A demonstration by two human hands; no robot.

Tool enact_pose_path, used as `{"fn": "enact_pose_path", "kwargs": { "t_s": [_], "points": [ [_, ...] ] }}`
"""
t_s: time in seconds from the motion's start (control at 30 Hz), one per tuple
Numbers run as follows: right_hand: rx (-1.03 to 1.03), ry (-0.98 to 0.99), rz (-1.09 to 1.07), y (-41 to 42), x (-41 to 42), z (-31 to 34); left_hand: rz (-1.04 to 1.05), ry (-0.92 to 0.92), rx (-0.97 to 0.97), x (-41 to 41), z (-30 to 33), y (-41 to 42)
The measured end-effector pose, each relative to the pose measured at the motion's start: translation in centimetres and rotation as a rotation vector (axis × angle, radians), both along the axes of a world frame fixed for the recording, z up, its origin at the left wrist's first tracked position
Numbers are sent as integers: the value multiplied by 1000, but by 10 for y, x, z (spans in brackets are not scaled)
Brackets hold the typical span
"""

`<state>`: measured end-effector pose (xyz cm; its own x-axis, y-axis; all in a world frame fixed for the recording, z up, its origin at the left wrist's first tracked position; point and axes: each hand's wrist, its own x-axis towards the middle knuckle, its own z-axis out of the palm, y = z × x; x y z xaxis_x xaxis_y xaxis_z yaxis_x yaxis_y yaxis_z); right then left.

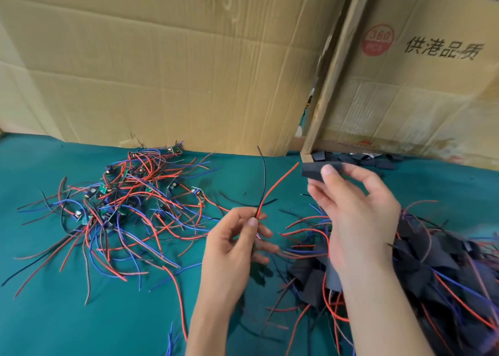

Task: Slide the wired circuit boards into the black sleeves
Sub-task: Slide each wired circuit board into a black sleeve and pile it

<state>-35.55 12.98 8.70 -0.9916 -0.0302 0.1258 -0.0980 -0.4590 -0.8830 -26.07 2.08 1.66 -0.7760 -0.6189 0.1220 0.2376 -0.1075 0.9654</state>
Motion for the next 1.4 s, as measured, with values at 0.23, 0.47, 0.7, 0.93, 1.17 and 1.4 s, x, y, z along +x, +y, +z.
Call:
{"fn": "enact_pose_path", "kwargs": {
  "t_s": [0.23,0.47,0.7,0.93,1.17,1.4],
  "points": [
    [-153,-156,68,1,-2,1,-66,0,0,1,-1,1],
    [-79,-61,188,4,-1,5,-92,-60,-71,1,-5,1],
    [133,169,183,19,-6,10,-33,-109,-154,-1,-10,1],
    [251,278,212,26,-8,10,66,-165,-296,-1,-11,0],
    [352,326,200,28,-8,11,135,-194,-368,0,-8,0],
    [216,165,146,19,-8,3,194,-205,-384,1,-4,1]
  ]
}}
